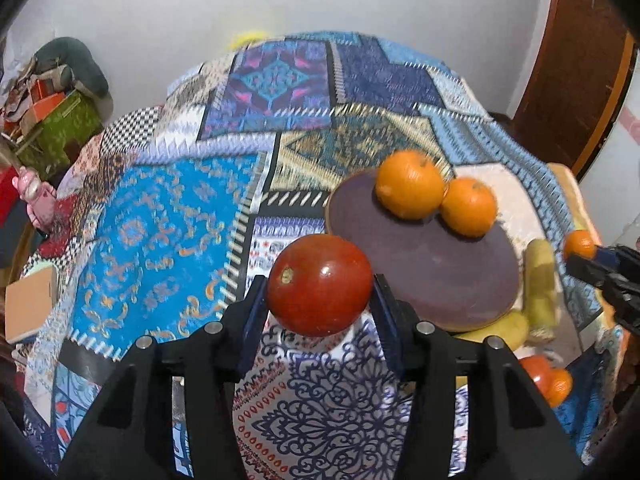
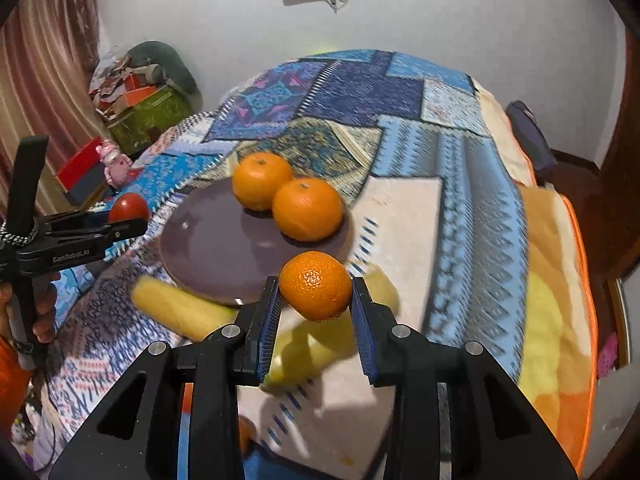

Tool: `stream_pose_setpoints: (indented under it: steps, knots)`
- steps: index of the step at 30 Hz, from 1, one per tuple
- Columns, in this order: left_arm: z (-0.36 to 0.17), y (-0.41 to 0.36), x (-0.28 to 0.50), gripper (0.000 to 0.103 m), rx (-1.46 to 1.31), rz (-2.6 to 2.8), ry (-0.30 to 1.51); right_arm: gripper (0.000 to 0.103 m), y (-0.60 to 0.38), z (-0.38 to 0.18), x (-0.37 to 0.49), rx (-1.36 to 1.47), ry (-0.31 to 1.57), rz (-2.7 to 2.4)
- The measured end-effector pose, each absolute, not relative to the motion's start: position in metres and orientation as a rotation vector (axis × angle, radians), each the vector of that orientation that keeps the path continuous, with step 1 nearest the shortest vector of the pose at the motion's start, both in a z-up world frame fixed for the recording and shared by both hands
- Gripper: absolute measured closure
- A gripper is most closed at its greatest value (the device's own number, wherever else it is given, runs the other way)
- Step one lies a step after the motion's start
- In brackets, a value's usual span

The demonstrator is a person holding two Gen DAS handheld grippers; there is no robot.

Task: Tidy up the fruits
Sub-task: 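Place the tomato and small mandarin on the plate and release both tools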

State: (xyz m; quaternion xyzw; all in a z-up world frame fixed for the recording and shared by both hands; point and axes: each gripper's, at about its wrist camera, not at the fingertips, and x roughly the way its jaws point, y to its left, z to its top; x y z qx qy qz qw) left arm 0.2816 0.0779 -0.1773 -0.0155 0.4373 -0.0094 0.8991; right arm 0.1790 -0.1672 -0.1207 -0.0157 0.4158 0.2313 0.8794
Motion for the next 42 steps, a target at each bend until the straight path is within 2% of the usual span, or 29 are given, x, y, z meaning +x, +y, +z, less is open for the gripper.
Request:
stream_pose_setpoints:
  steps: [13,31,42]
  knots:
    - [-0.156,0.063,0.309,0.053,-0.057,-0.053,0.858,0.071,-0.111,-0.115,0.209,-0.086,0.839,0.551]
    - [-0.2,0.044,0.35,0.053,-0.028,-0.078,0.963,0.071,-0.081,-0.15,0.232,-0.181,0.944,0.579]
    - [-0.203,0.039,0.35,0.052,-0.011,-0.09,0.96,0.071,-0.076,-0.156,0.235,-0.189,0.967,0.599]
